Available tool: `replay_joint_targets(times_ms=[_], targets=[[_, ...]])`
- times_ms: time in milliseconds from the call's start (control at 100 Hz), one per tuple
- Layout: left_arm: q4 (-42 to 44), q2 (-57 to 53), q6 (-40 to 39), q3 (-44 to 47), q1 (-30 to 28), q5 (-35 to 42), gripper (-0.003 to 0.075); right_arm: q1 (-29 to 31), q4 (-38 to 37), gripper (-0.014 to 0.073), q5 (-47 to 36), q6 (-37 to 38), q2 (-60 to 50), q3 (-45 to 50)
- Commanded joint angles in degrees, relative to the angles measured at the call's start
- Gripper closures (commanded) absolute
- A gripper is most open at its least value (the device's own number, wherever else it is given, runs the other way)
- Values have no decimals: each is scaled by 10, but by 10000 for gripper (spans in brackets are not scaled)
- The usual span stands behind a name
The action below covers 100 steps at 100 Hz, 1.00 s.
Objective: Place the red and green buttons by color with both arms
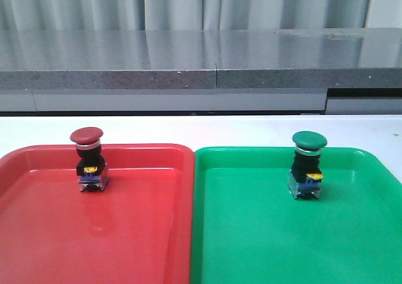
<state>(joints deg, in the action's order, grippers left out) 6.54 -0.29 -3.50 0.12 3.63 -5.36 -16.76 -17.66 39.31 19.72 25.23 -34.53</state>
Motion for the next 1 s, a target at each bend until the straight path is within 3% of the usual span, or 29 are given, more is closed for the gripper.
replay_joint_targets(times_ms=[0,90,170,450,540,990], targets=[[-1,-17,-7,24,-2,47,739,3,-26,13,-22,1,-32,-1],[-1,-17,-7,24,-2,47,739,3,-27,29,-22,1,-58,10],[-1,-17,-7,24,-2,47,739,3,-27,101,-23,1,-72,16],[-1,-17,-7,24,-2,47,739,3,-27,552,-28,1,-74,16],[-1,-17,-7,24,-2,47,739,3,-27,661,-28,1,-74,16],[-1,-17,-7,24,-2,47,739,3,-27,662,-28,1,-74,16]])
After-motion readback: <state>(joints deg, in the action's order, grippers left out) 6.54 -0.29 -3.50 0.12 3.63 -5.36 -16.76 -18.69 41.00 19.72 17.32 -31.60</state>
